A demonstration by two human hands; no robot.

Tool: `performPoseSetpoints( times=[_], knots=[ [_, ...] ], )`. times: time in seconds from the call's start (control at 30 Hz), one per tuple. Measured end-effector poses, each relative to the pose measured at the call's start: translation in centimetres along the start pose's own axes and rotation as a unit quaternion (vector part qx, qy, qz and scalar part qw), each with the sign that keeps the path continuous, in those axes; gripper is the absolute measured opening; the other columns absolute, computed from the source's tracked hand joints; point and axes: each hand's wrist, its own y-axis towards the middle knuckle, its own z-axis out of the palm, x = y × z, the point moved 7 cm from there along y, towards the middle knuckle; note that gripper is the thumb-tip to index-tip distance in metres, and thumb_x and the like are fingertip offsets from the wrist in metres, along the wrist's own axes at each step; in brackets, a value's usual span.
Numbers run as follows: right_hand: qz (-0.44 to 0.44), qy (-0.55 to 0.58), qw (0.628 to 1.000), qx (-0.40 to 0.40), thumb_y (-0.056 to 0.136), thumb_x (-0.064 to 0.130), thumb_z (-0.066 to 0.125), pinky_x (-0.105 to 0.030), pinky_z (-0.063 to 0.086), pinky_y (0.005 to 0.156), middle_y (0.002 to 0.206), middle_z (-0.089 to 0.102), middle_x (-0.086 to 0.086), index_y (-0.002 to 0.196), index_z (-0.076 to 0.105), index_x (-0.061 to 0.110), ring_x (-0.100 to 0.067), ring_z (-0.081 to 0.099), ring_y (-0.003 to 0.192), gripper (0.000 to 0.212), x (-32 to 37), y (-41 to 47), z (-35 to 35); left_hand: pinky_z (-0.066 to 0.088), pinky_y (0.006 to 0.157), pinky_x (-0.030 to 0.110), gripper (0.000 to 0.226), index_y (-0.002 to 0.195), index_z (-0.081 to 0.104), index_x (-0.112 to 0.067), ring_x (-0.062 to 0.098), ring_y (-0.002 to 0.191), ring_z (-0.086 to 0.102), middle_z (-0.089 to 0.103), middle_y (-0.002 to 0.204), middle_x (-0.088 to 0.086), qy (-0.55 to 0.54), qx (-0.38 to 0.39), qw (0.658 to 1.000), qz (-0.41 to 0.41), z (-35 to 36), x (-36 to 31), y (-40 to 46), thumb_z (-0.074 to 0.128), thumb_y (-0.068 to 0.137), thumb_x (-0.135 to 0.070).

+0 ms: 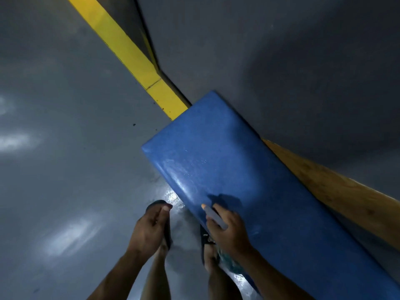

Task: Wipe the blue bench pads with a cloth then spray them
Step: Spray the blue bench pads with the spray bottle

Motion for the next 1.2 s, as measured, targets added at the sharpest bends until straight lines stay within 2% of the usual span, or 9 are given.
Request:
performPoseSetpoints(
  times=[0.17,0.3,0.43,0.57,0.67,0.8,0.9,1.03,1.2],
  knots=[
    [0.041,0.021,0.998,-0.042,0.083,0.04,0.057,-0.032,0.044,0.055,0.056,0.048,0.001,0.087,0.062,0.023,-0.018,0.05,0.054,0.018,1.1,1.9,0.5,0.048,0.088,0.03,0.033,0.106,0.07,-0.031,0.011,0.101,0.066,0.072,0.105,-0.01,0.022,0.006,1.0,-0.005,-2.1,1.7,1.6,0.045,0.099,-0.051],
    [0.034,0.05,0.994,-0.09,0.09,0.02,0.066,-0.038,0.046,0.05,0.055,0.051,-0.002,0.087,0.062,0.029,-0.018,0.052,0.049,0.011,1.9,6.9,-2.5,0.041,0.075,0.007,0.023,0.101,0.07,-0.032,-0.007,0.091,0.063,0.071,0.097,-0.017,0.025,0.019,0.999,0.014,-4.0,1.0,2.8,0.047,0.103,-0.033],
    [0.066,0.041,0.984,-0.162,0.09,0.029,0.059,-0.045,0.052,0.059,0.065,0.061,-0.001,0.082,0.06,0.018,-0.02,0.062,0.06,0.013,3.1,12.8,-7.2,0.04,0.069,0.0,0.023,0.094,0.066,-0.037,-0.017,0.085,0.058,0.067,0.087,-0.025,0.015,0.035,0.998,0.04,-6.3,-0.4,4.0,0.048,0.103,-0.027],
    [0.122,0.048,0.972,-0.195,0.081,0.034,0.056,-0.047,0.056,0.068,0.068,0.067,0.0,0.088,0.066,0.022,-0.024,0.067,0.067,0.017,4.1,16.5,-9.4,0.041,0.08,0.009,0.021,0.106,0.069,-0.034,-0.004,0.097,0.062,0.07,0.102,-0.018,0.022,0.04,0.997,0.069,-8.2,-0.4,5.9,0.049,0.102,-0.033],
    [0.149,0.034,0.967,-0.203,0.074,0.044,0.052,-0.046,0.057,0.065,0.066,0.065,0.0,0.077,0.064,0.028,-0.025,0.065,0.065,0.02,4.6,16.5,-8.5,0.039,0.082,0.01,0.024,0.112,0.07,-0.028,0.005,0.104,0.062,0.07,0.109,-0.013,0.009,0.049,0.996,0.068,-9.4,-0.1,7.3,0.049,0.102,-0.034],
    [0.068,0.016,0.988,-0.136,0.081,0.036,0.062,-0.041,0.055,0.066,0.068,0.063,0.005,0.076,0.059,0.027,-0.01,0.062,0.067,0.01,6.9,14.3,-3.1,0.042,0.085,0.017,0.025,0.111,0.07,-0.028,0.004,0.104,0.063,0.07,0.109,-0.012,0.003,0.05,0.995,0.083,-11.1,-0.2,8.5,0.048,0.101,-0.037],
    [0.022,-0.013,0.997,-0.076,0.086,0.033,0.059,-0.043,0.052,0.066,0.068,0.059,-0.003,0.072,0.05,0.036,-0.006,0.048,0.068,0.017,9.4,11.9,2.4,0.041,0.089,0.023,0.023,0.11,0.069,-0.031,0.006,0.105,0.062,0.07,0.11,-0.013,0.001,0.048,0.995,0.084,-12.8,-0.1,9.3,0.048,0.101,-0.037],
    [0.054,0.012,0.997,-0.062,0.086,0.034,0.059,-0.037,0.047,0.06,0.061,0.049,0.007,0.068,0.044,0.039,-0.005,0.044,0.062,0.024,11.1,9.5,6.5,0.041,0.088,0.023,0.024,0.11,0.067,-0.034,0.005,0.105,0.061,0.068,0.11,-0.014,0.008,0.052,0.994,0.092,-14.6,-0.1,9.6,0.046,0.1,-0.04],
    [0.123,0.031,0.985,-0.118,0.077,0.035,0.05,-0.036,0.05,0.064,0.061,0.049,0.005,0.066,0.042,0.031,-0.014,0.054,0.061,0.015,11.3,8.1,6.2,0.041,0.088,0.02,0.022,0.107,0.067,-0.035,0.002,0.105,0.061,0.069,0.109,-0.016,0.032,0.061,0.992,0.11,-16.7,-1.1,9.3,0.047,0.099,-0.041]
  ],
)
